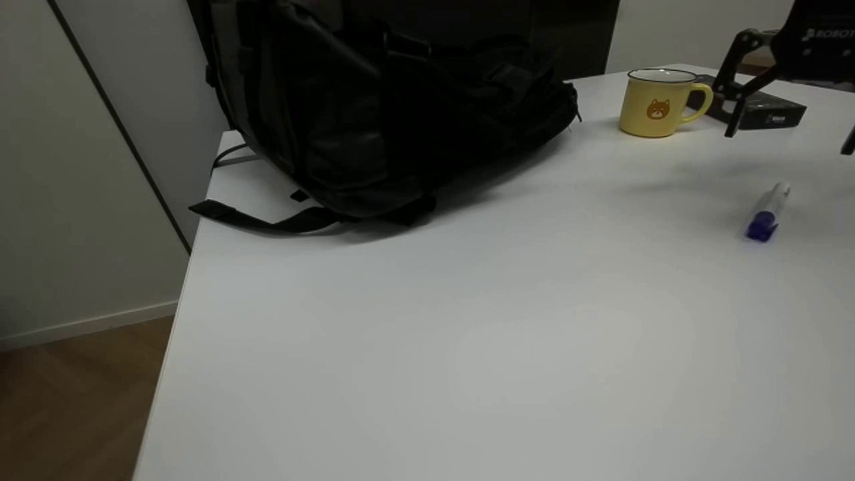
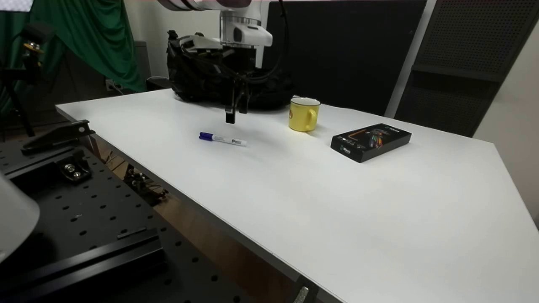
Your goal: Put the marker in the yellow cup
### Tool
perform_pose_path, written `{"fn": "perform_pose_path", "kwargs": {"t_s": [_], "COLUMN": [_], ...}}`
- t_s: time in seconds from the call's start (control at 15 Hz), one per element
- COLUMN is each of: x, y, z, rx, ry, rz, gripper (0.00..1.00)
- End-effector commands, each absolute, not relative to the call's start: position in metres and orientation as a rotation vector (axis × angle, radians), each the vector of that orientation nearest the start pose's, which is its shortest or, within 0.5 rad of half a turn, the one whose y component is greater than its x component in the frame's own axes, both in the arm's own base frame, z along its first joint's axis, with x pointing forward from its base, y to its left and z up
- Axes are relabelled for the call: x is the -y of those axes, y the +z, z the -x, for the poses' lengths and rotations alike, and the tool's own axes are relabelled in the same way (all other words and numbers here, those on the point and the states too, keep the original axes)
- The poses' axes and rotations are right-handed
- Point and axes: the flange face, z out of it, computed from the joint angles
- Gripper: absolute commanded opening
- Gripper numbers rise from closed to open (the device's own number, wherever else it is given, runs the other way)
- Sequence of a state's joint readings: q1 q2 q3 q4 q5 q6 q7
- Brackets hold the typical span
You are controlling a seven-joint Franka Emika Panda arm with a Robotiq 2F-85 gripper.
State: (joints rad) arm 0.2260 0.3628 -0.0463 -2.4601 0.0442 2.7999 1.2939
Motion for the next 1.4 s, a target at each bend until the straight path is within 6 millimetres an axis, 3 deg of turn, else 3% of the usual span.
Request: {"fn": "perform_pose_path", "kwargs": {"t_s": [0.0,0.27,0.33,1.33], "x": [-0.066,-0.059,-0.063,-0.064], "y": [0.156,0.152,0.147,0.142], "z": [-0.456,-0.452,-0.46,-0.46], "rx": [-1.777,-1.789,-1.788,-1.74], "ry": [0.012,0.033,0.033,0.037], "rz": [2.598,2.578,2.605,2.631], "gripper": [1.0,1.0,1.0,1.0]}}
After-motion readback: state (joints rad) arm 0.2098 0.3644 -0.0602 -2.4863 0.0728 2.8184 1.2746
